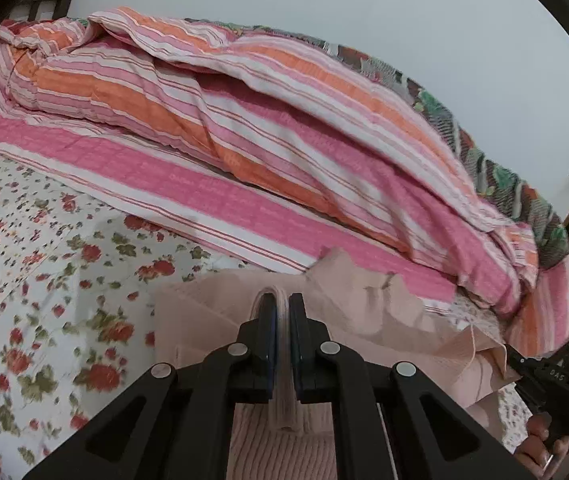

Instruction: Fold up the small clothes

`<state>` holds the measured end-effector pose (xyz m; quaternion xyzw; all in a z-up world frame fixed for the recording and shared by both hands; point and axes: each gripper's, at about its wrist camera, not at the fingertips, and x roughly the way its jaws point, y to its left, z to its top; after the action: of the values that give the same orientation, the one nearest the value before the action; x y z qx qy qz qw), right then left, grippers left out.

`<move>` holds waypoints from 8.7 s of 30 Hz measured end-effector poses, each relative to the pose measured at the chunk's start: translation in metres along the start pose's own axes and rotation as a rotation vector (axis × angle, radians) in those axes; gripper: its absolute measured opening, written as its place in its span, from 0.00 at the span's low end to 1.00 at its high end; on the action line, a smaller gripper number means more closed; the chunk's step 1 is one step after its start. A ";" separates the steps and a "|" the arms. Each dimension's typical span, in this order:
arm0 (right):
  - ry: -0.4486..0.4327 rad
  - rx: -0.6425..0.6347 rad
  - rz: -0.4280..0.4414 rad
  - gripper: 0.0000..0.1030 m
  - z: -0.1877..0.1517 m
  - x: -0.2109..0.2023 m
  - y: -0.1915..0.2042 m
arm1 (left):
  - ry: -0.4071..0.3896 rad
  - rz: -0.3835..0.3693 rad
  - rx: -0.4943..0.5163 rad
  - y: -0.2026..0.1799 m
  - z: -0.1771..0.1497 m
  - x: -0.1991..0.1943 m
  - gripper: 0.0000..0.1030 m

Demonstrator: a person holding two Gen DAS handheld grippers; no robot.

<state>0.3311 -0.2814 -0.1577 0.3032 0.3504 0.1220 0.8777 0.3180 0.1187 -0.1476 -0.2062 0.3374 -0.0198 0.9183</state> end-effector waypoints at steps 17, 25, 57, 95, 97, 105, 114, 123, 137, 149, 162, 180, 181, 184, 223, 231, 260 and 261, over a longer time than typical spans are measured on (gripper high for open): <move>0.065 -0.305 -0.201 0.33 -0.045 -0.035 0.000 | 0.060 0.026 0.062 0.014 -0.023 -0.009 0.26; 0.114 -0.281 -0.147 0.40 -0.096 -0.081 -0.010 | 0.119 -0.063 0.055 0.031 -0.071 -0.039 0.42; 0.050 0.021 -0.092 0.08 -0.099 -0.044 -0.025 | 0.118 -0.161 -0.178 0.055 -0.110 -0.042 0.11; -0.075 -0.353 -0.187 0.31 -0.155 -0.149 -0.006 | -0.066 0.093 0.061 0.008 -0.148 -0.166 0.58; -0.092 -0.339 -0.185 0.31 -0.148 -0.156 -0.006 | -0.066 0.040 0.073 0.004 -0.136 -0.155 0.57; -0.116 -0.417 -0.279 0.39 -0.091 -0.123 0.011 | -0.026 0.012 0.162 -0.027 -0.085 -0.087 0.52; -0.019 -0.439 -0.259 0.39 -0.069 -0.046 0.002 | 0.057 0.080 0.170 -0.011 -0.085 -0.017 0.20; -0.004 -0.361 -0.240 0.39 -0.077 -0.035 -0.019 | -0.009 0.019 0.140 -0.001 -0.090 -0.027 0.06; -0.039 -0.411 -0.275 0.39 -0.085 -0.034 -0.013 | 0.030 0.068 0.160 -0.002 -0.095 -0.022 0.07; -0.047 -0.419 -0.267 0.41 -0.088 -0.035 -0.012 | 0.041 0.075 0.236 -0.015 -0.100 -0.020 0.27; -0.052 -0.411 -0.259 0.44 -0.090 -0.037 -0.011 | 0.041 0.076 0.240 -0.016 -0.100 -0.021 0.28; -0.054 -0.415 -0.266 0.44 -0.092 -0.037 -0.010 | 0.038 0.061 0.267 -0.022 -0.102 -0.022 0.45; -0.054 -0.415 -0.266 0.44 -0.092 -0.037 -0.010 | 0.039 0.061 0.267 -0.022 -0.102 -0.021 0.45; -0.054 -0.417 -0.268 0.44 -0.092 -0.037 -0.010 | 0.035 0.066 0.270 -0.022 -0.102 -0.022 0.45; -0.048 -0.386 -0.266 0.47 -0.085 -0.048 -0.012 | -0.014 0.047 0.067 0.015 -0.093 -0.035 0.23; -0.038 -0.350 -0.244 0.53 -0.086 -0.084 -0.013 | -0.012 0.029 0.073 0.014 -0.094 -0.038 0.25; 0.111 -0.229 -0.114 0.56 -0.199 -0.141 -0.011 | 0.106 -0.195 -0.089 0.070 -0.147 -0.127 0.68; 0.095 -0.260 -0.109 0.54 -0.200 -0.144 -0.004 | 0.107 -0.202 -0.089 0.070 -0.153 -0.132 0.68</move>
<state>0.0891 -0.2562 -0.1963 0.1612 0.3887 0.1327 0.8974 0.1129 0.1503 -0.1999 -0.2781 0.3642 -0.1080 0.8822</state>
